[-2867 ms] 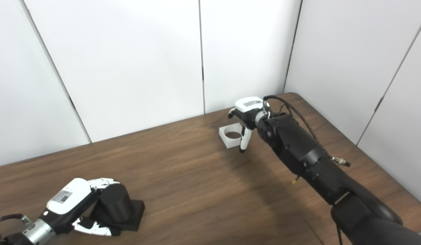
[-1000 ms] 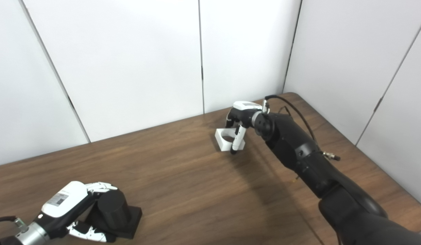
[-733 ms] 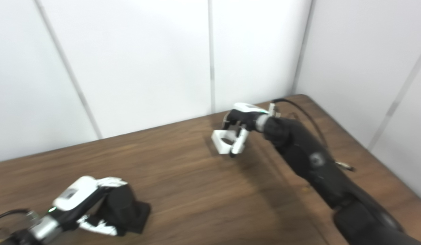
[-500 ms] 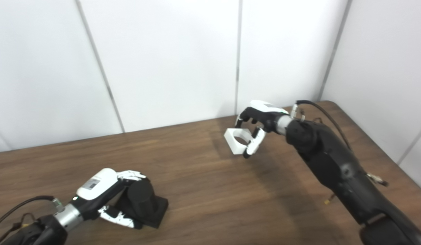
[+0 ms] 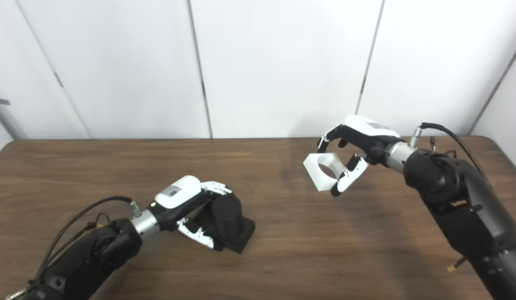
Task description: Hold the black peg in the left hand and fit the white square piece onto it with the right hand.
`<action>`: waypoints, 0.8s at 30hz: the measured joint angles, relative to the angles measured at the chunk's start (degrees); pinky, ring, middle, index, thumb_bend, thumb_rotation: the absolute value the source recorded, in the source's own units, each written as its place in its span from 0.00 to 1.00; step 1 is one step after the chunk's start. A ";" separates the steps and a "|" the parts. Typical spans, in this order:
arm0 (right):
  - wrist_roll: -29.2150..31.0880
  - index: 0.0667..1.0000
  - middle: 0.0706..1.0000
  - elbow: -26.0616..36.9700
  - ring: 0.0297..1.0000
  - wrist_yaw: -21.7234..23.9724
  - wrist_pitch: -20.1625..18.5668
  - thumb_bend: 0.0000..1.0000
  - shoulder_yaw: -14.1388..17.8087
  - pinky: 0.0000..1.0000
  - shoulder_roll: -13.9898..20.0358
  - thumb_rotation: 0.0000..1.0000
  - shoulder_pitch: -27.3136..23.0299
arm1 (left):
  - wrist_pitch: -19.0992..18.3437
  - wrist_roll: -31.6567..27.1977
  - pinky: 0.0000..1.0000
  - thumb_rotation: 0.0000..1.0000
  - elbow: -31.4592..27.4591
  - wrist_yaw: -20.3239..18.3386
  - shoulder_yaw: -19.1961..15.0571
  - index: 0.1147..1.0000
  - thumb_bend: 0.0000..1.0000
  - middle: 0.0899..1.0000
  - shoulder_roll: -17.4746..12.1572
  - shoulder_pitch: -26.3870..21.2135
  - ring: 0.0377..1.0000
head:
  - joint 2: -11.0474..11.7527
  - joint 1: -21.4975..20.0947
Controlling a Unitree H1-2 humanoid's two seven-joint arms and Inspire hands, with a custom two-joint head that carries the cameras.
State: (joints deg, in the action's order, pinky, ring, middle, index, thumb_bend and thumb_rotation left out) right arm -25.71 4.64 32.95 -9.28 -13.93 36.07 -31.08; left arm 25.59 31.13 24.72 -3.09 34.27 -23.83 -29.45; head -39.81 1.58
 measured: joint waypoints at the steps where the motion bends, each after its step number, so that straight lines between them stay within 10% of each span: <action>1: 0.14 0.44 0.78 0.83 0.84 0.37 0.01 0.52 -0.30 0.74 -0.24 0.12 0.00 | -0.15 0.04 0.72 0.07 -0.02 0.00 -0.01 0.42 0.52 0.76 0.10 -0.02 0.83 | 0.00 0.09; 24: -0.89 0.44 0.77 6.97 0.84 1.65 0.50 0.52 -5.61 0.76 -11.60 0.13 -0.77 | -2.55 0.44 0.74 0.07 -0.18 -1.54 0.00 0.42 0.52 0.77 1.65 -0.90 0.84 | -0.44 2.55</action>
State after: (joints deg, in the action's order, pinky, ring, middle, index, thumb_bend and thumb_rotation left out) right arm -26.59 11.61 34.60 -8.77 -19.54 24.47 -31.85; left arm 23.04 31.57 24.54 -4.63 34.27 -22.18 -30.35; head -40.25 4.13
